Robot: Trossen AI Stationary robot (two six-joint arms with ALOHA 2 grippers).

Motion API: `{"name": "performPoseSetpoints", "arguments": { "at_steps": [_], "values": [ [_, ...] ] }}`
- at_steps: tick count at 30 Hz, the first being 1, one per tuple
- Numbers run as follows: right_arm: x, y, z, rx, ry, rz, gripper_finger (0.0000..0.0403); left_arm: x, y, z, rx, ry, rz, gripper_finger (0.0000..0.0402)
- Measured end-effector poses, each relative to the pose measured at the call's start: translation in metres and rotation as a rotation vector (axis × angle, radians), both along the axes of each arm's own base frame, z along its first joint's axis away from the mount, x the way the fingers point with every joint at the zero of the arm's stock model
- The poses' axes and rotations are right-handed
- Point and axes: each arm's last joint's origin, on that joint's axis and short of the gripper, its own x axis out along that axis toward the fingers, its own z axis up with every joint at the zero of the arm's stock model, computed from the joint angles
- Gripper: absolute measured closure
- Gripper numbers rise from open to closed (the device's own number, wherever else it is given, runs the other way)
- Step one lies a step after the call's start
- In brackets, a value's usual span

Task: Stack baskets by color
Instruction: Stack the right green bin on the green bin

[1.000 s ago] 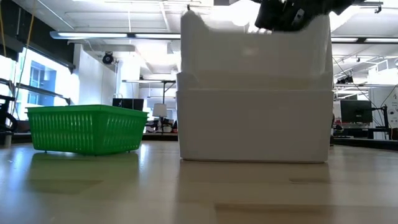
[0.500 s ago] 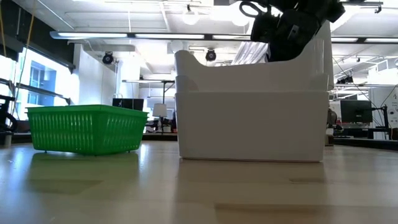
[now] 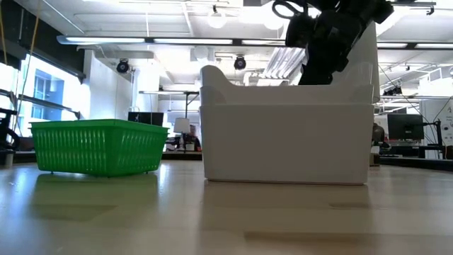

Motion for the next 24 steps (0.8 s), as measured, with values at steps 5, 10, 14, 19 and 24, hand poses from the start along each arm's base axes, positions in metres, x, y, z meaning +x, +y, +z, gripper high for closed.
{"name": "performPoseSetpoints", "arguments": {
  "at_steps": [5, 10, 14, 19, 24],
  "values": [
    [0.005, 0.001, 0.014, -0.001, -0.032, 0.003, 0.0240, 0.002, 0.007, 0.001, 0.055, -0.010, 0.038, 0.0255],
    [0.008, 0.000, 0.033, -0.010, -0.044, 0.005, 0.0236, 0.007, 0.020, 0.000, 0.060, -0.003, 0.089, 0.0255],
    [0.008, -0.001, 0.045, -0.068, -0.027, -0.011, 0.0235, 0.011, 0.033, 0.000, 0.086, 0.015, 0.105, 0.0255],
    [0.005, -0.004, 0.045, -0.109, 0.002, -0.043, 0.0235, 0.014, 0.046, -0.001, 0.075, 0.041, 0.099, 0.0255],
    [-0.001, -0.011, 0.036, -0.188, 0.084, -0.122, 0.0235, 0.016, 0.058, -0.001, 0.076, 0.051, 0.123, 0.0255]
  ]
}}
